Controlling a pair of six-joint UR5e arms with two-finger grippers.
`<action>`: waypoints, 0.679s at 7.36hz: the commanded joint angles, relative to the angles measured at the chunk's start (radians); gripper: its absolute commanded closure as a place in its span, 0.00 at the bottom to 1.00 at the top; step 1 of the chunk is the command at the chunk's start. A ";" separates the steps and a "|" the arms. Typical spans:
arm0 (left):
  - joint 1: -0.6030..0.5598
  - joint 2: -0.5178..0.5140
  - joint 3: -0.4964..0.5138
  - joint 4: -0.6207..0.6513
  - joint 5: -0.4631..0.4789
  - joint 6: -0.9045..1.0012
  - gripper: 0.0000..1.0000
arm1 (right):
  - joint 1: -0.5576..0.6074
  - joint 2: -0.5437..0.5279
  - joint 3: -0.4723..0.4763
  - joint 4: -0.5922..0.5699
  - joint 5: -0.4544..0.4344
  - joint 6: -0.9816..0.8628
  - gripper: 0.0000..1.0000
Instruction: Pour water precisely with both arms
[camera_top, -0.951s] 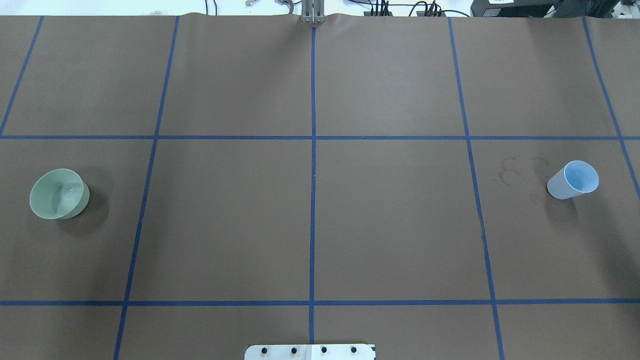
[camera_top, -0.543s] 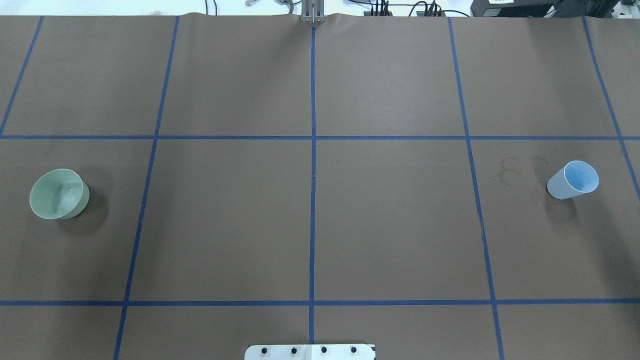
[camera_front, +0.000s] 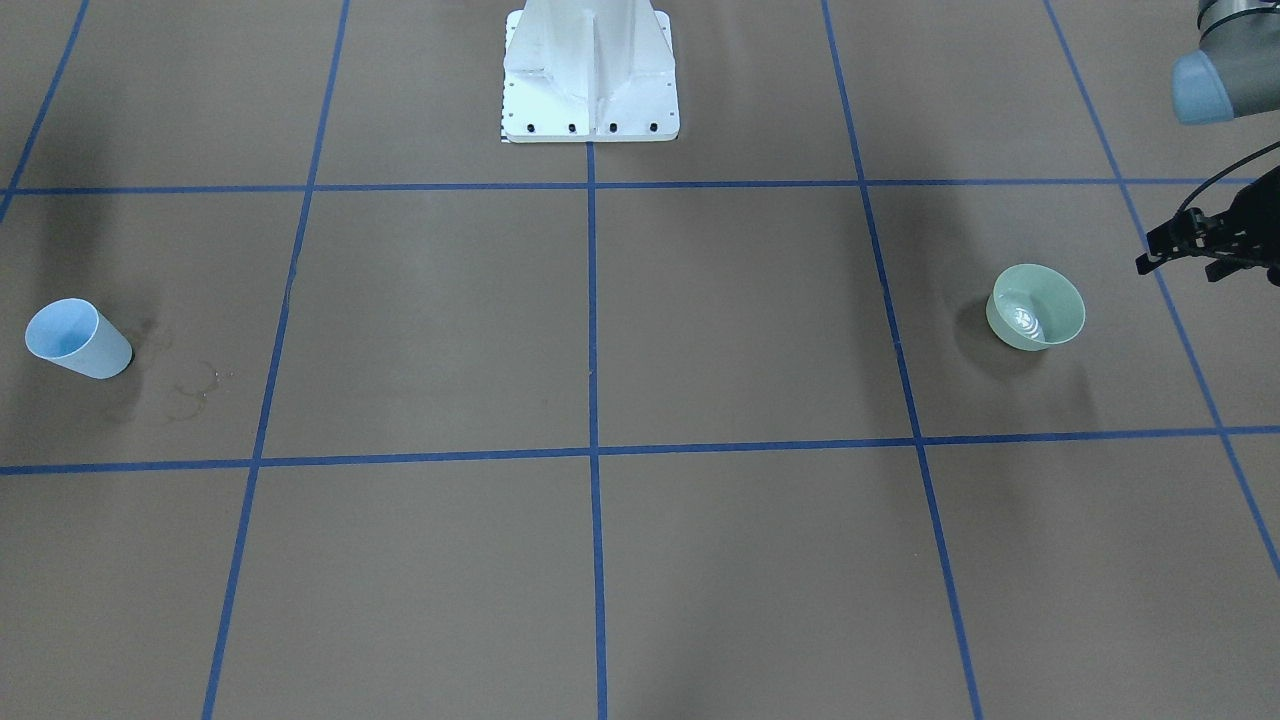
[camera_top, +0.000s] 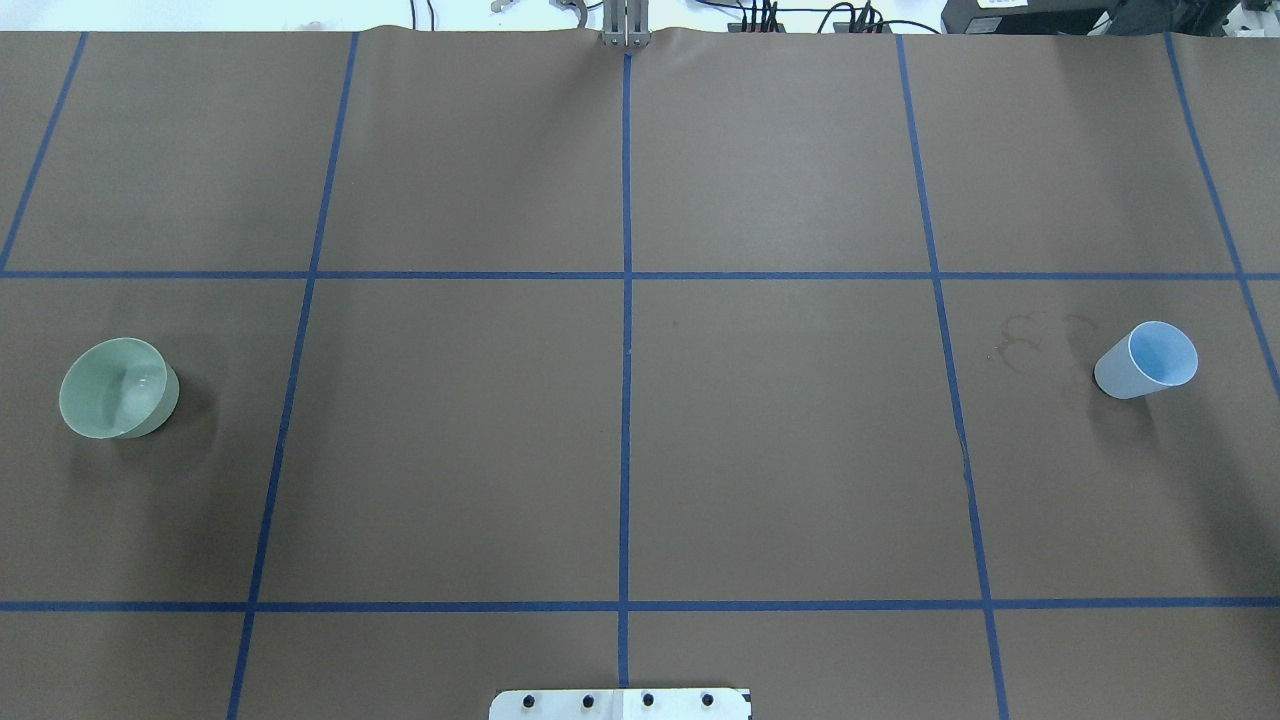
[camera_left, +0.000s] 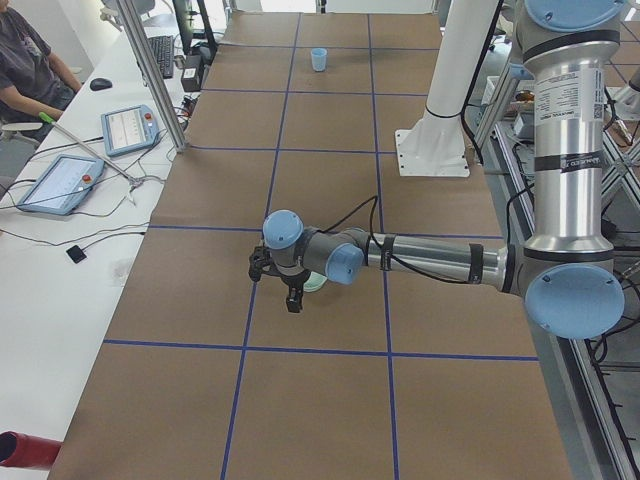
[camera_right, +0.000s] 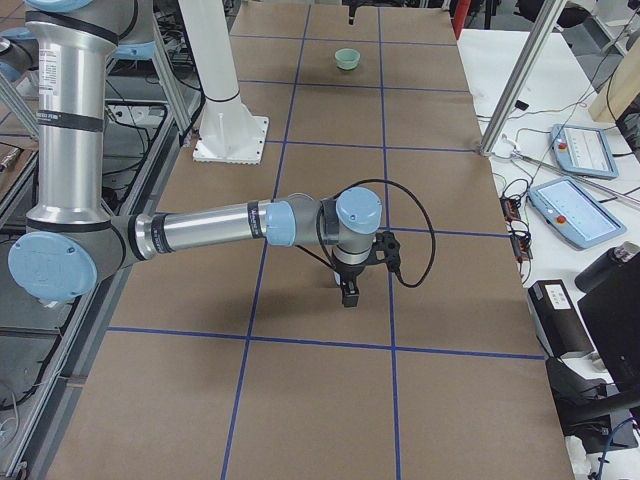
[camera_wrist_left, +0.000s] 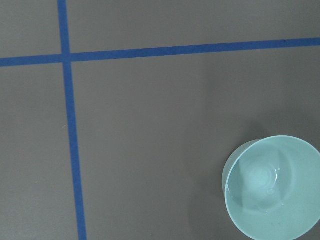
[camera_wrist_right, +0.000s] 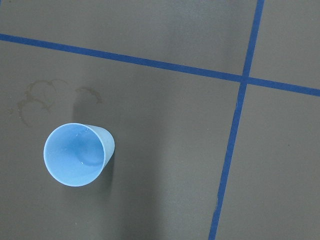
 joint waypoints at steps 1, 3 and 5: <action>0.060 -0.021 0.068 -0.055 -0.003 -0.070 0.01 | -0.001 0.006 0.000 0.001 0.000 -0.003 0.00; 0.095 -0.048 0.088 -0.057 -0.001 -0.074 0.01 | -0.002 0.007 0.000 0.001 0.002 -0.003 0.00; 0.123 -0.080 0.118 -0.057 -0.004 -0.074 0.01 | -0.002 0.007 -0.002 0.001 0.002 -0.002 0.00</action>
